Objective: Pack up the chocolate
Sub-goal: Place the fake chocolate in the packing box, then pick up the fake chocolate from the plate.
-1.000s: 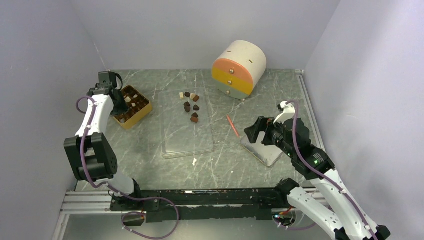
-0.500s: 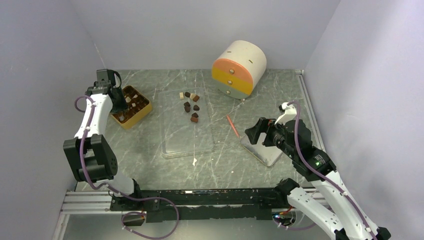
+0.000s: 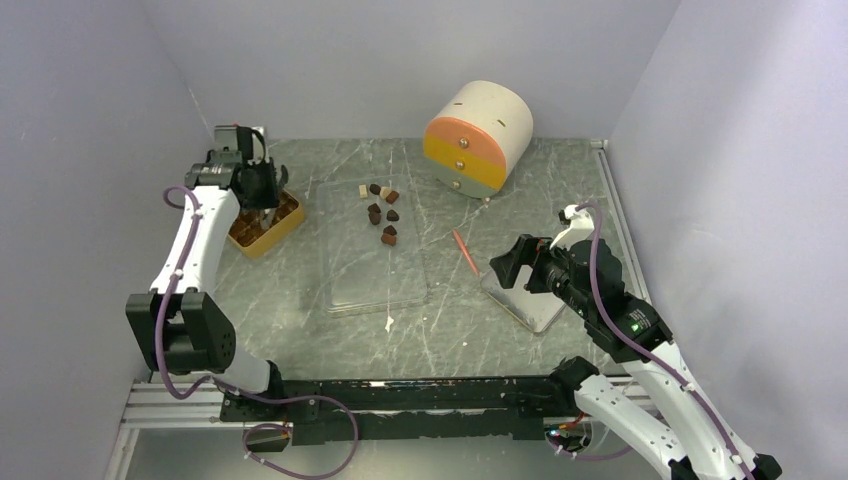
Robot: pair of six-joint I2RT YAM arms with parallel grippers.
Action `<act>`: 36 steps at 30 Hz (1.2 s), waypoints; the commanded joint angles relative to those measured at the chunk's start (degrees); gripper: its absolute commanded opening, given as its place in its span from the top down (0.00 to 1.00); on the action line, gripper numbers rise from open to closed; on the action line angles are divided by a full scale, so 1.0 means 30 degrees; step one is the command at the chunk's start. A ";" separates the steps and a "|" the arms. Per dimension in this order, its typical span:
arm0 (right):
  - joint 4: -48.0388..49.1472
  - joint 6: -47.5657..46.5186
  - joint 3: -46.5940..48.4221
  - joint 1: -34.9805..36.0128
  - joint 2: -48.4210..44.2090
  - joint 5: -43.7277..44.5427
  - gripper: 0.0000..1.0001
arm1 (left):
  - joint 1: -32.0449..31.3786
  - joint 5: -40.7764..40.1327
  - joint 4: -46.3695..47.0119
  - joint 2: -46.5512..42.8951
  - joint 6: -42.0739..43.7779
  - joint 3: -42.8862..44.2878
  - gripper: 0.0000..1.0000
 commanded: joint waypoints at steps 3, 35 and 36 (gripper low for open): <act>0.0199 0.0124 0.0351 0.0051 -0.0053 0.0573 0.01 | -0.3029 0.0536 -0.0339 -0.0893 0.0172 0.0757 0.66; -0.0133 0.0347 0.0623 0.0068 -0.0099 0.1129 0.01 | -0.9651 -0.0752 0.3230 0.1848 -0.1179 -0.2940 0.60; -0.0154 0.0349 0.0598 0.0053 -0.0117 0.1153 0.01 | -0.9695 -0.0892 0.3216 0.1964 -0.1194 -0.2923 0.60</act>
